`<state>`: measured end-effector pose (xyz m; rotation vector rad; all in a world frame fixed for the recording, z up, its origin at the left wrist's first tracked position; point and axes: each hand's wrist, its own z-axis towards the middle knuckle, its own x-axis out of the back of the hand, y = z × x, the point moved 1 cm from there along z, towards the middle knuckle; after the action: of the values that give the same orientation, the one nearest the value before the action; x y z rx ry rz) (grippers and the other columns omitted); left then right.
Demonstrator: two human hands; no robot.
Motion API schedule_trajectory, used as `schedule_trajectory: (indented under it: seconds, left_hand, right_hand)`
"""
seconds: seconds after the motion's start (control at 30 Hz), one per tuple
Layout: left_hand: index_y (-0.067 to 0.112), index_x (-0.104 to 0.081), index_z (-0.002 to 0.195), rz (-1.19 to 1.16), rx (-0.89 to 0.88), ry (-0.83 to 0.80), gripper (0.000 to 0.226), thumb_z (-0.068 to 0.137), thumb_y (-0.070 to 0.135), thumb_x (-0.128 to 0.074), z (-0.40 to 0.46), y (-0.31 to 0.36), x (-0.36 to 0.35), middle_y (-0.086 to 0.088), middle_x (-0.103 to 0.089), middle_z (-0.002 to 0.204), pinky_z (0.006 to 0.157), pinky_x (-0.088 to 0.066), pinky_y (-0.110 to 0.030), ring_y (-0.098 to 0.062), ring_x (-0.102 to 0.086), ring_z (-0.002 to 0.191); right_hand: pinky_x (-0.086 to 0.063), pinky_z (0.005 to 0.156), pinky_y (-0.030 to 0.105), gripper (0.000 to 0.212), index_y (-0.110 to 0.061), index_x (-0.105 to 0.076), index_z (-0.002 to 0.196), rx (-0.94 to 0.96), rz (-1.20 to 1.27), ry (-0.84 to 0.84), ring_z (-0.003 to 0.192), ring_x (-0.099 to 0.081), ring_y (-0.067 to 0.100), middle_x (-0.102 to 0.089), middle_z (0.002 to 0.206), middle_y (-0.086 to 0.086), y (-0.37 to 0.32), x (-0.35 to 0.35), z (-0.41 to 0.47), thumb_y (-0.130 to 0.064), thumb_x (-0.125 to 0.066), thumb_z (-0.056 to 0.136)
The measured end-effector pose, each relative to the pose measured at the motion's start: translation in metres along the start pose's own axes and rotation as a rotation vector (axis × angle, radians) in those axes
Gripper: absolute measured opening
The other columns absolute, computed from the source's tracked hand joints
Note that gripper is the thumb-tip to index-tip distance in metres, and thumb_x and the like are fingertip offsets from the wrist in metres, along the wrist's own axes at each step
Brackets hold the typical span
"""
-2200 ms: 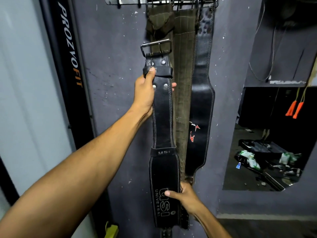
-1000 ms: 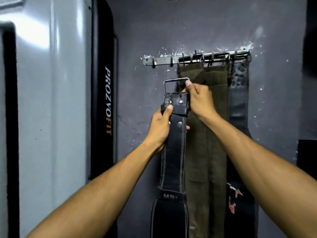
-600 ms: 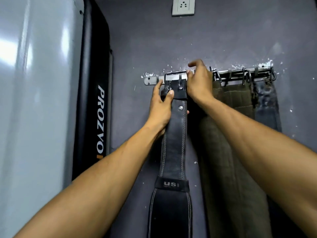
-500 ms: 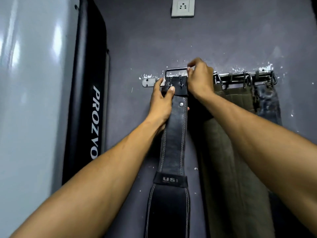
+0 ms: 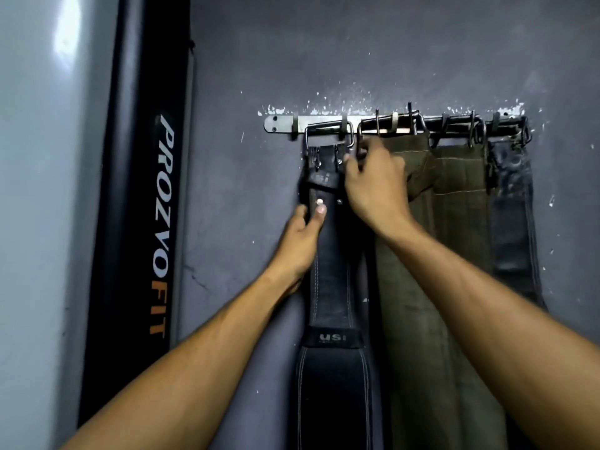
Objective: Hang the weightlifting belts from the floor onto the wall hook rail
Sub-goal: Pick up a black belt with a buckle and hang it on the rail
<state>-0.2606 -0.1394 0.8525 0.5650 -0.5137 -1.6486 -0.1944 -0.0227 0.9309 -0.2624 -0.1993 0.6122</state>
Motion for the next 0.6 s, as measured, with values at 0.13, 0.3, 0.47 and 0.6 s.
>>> schedule_trajectory:
  seconds: [0.13, 0.3, 0.47, 0.6]
  left_hand:
    - [-0.006, -0.066, 0.102, -0.008, 0.026, -0.037, 0.059, 0.101, 0.051, -0.049, -0.024, -0.014, -0.005, -0.011, -0.066, 0.096, 0.086, -0.045, -0.038, -0.021, -0.058, 0.092]
    - [0.009, -0.072, 0.114, -0.081, 0.061, 0.03, 0.037, 0.111, 0.03, -0.042, -0.041, -0.006, -0.015, -0.009, -0.077, 0.108, 0.097, -0.057, -0.034, -0.019, -0.073, 0.103]
    - [0.008, -0.075, 0.107, 0.17, 0.083, 0.131, 0.062, 0.093, 0.06, -0.045, -0.049, -0.009, -0.022, -0.013, -0.079, 0.099, 0.092, -0.059, -0.047, -0.033, -0.074, 0.103]
    - [0.005, -0.075, 0.098, 0.255, 0.081, 0.217, 0.068, 0.087, 0.066, -0.046, -0.048, -0.006, -0.02, -0.021, -0.078, 0.095, 0.084, -0.06, -0.049, -0.038, -0.074, 0.097]
  right_hand:
    - [-0.038, 0.099, 0.033, 0.037, -0.006, -0.061, 0.131, -0.033, 0.095, -0.019, 0.123, -0.061, 0.038, -0.069, 0.128, 0.018, 0.008, -0.007, -0.028, -0.022, -0.062, 0.097]
    - [-0.047, 0.097, 0.032, 0.041, -0.014, -0.069, 0.123, -0.289, 0.303, -0.163, 0.12, -0.065, 0.033, -0.074, 0.122, 0.013, 0.03, -0.016, -0.077, -0.046, -0.064, 0.097]
    - [-0.035, 0.067, 0.033, 0.051, -0.016, -0.056, 0.063, -0.369, 0.371, -0.182, 0.08, -0.063, 0.032, -0.061, 0.065, 0.002, 0.044, -0.021, -0.091, -0.05, -0.059, 0.101]
    - [-0.055, 0.077, 0.041, 0.051, -0.005, -0.07, 0.082, -0.333, 0.446, -0.142, 0.086, -0.072, 0.028, -0.075, 0.079, 0.011, 0.042, -0.025, -0.09, -0.052, -0.06, 0.099]
